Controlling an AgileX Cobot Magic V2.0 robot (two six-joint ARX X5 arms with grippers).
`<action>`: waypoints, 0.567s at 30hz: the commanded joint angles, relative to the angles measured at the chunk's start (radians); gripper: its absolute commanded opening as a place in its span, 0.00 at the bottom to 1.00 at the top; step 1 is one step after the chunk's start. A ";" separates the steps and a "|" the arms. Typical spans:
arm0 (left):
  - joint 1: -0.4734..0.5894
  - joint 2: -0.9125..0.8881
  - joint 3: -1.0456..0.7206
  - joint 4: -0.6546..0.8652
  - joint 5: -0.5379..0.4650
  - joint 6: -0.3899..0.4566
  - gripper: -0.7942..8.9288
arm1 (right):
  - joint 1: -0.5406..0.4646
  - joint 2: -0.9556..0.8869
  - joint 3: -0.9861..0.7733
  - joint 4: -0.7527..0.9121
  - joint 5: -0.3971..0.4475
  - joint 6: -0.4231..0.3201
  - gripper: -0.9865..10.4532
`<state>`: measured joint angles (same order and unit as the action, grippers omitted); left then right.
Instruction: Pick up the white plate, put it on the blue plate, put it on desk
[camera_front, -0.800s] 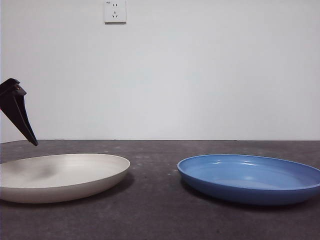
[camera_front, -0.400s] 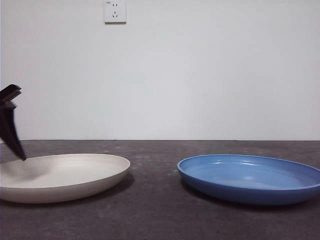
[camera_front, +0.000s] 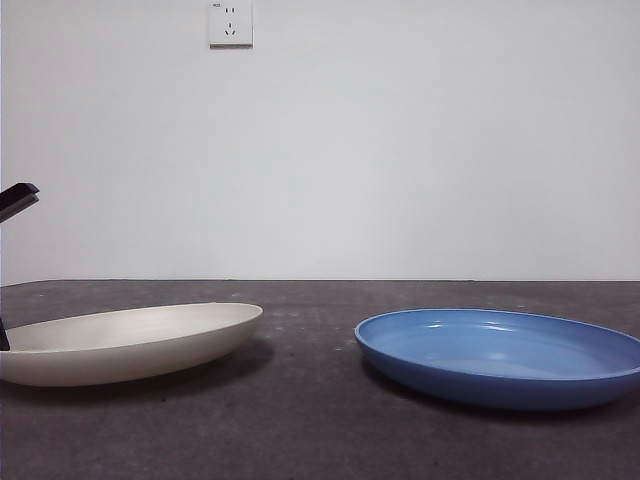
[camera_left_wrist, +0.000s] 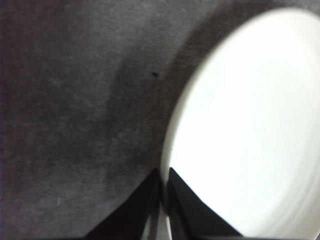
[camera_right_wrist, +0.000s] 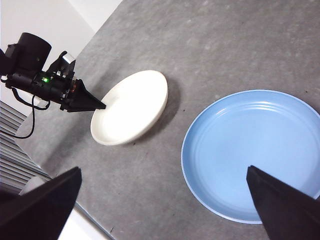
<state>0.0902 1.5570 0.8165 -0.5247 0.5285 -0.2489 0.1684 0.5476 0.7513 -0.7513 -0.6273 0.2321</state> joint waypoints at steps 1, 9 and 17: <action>0.001 0.016 0.010 0.018 0.002 0.020 0.10 | 0.002 0.006 0.016 0.010 0.000 -0.006 0.62; -0.031 0.016 0.075 -0.034 0.002 -0.003 0.10 | 0.001 0.006 0.016 0.008 0.011 -0.004 0.62; -0.177 0.016 0.240 -0.140 0.002 -0.060 0.10 | 0.001 0.005 0.018 -0.019 0.030 0.006 0.62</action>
<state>-0.0704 1.5574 1.0130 -0.6659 0.5232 -0.2886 0.1684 0.5476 0.7513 -0.7750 -0.5987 0.2329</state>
